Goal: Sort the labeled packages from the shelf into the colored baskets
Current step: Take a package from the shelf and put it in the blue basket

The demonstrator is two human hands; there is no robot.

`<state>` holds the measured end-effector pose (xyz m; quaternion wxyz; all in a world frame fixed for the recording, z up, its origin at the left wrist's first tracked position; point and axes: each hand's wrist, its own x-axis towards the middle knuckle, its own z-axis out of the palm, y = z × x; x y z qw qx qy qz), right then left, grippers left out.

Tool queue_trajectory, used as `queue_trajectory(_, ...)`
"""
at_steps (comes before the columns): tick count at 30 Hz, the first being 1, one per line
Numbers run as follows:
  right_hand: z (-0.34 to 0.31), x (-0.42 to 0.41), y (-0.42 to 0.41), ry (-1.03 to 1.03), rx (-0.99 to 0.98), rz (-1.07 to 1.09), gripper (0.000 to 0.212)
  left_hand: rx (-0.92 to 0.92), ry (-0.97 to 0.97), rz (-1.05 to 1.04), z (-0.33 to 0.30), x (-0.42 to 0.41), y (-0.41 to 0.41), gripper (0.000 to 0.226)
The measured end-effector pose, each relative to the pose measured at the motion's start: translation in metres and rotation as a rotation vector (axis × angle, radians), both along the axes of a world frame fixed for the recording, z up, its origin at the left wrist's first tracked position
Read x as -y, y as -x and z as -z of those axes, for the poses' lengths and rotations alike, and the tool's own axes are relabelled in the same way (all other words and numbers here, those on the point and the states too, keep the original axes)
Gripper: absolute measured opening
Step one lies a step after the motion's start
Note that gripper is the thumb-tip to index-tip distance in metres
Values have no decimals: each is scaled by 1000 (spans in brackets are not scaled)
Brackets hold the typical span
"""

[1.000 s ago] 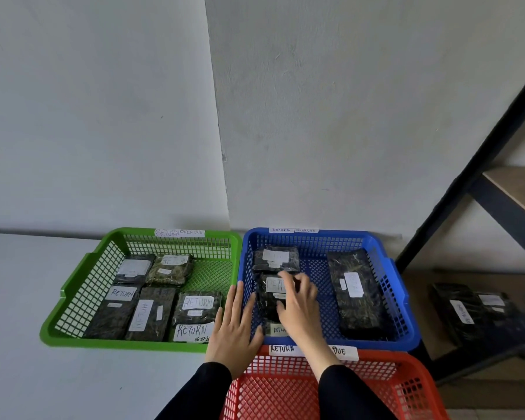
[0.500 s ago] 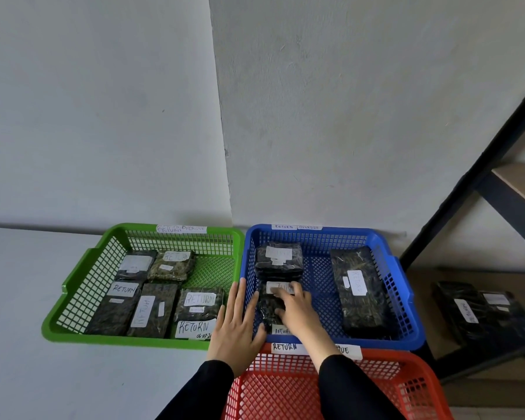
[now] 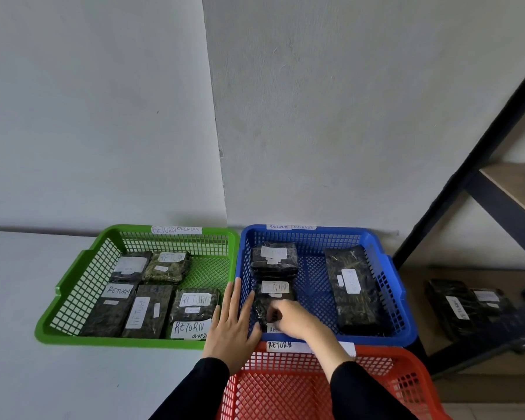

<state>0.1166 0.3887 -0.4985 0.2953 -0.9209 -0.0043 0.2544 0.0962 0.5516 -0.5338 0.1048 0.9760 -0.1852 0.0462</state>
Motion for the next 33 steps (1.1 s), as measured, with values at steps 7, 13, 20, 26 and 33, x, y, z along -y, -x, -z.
queue_trajectory(7, -30, 13, 7, 0, -158, -127, 33, -323, -53, 4, -29, 1, -3, 93)
queue_trajectory(13, -73, 73, 44, -127, -28, 66, 30, -341, -33, -28, -70, 17, -3, 49)
queue_trajectory(20, -133, 173, 108, -178, 302, 258, 30, -92, 109, 165, -147, 121, 20, 40)
queue_trajectory(26, -171, 291, 196, -111, 448, 335, 30, 16, 237, 267, -185, 252, 88, 30)
queue_trajectory(33, -186, 428, 301, -4, 652, 421, 25, 86, 417, 441, -198, 392, 174, 22)
